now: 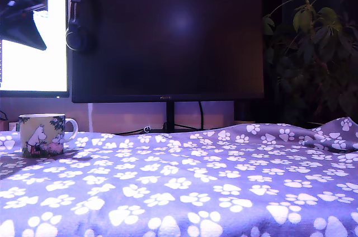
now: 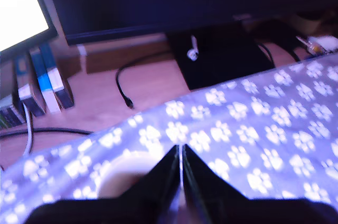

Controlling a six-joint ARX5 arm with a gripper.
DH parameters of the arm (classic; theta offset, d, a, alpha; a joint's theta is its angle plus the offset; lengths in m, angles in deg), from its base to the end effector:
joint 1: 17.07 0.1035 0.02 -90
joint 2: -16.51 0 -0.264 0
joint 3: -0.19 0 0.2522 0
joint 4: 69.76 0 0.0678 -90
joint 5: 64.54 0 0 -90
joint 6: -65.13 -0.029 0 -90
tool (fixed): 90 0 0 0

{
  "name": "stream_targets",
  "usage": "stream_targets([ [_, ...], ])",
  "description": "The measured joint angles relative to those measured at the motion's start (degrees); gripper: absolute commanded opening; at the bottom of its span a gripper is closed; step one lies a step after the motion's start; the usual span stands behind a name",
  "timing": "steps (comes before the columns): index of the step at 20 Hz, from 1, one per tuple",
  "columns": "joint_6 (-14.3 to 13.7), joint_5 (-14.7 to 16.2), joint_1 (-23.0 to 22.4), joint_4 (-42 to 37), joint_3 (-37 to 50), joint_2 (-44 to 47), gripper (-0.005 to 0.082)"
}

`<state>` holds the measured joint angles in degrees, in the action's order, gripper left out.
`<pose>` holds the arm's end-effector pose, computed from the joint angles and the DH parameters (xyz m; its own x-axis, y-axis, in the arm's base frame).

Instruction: Pick up the coffee capsules on the table and drop them inside the coffee cup

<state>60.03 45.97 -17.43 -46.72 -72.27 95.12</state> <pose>0.3014 -0.0121 0.2890 0.8155 -0.3555 -0.4568 0.3539 0.9307 -0.0926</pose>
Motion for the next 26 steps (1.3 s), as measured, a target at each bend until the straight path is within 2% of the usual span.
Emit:
stream_targets([
  [2,0.7,0.0,0.0,-3.5,4.6,-2.3,-0.0019],
  [6,4.7,0.0,0.0,-12.0,15.5,-7.1,-0.0019],
  [9,6.1,-0.6,0.0,-15.3,22.6,-12.1,-0.0019],
  [18,6.5,-1.8,0.0,-20.2,36.6,-19.4,-0.0019],
  [21,6.5,-2.9,0.0,-20.7,37.3,-20.1,-0.0019],
  [26,6.5,-3.0,0.0,-20.9,37.3,-20.1,-0.0019],
])
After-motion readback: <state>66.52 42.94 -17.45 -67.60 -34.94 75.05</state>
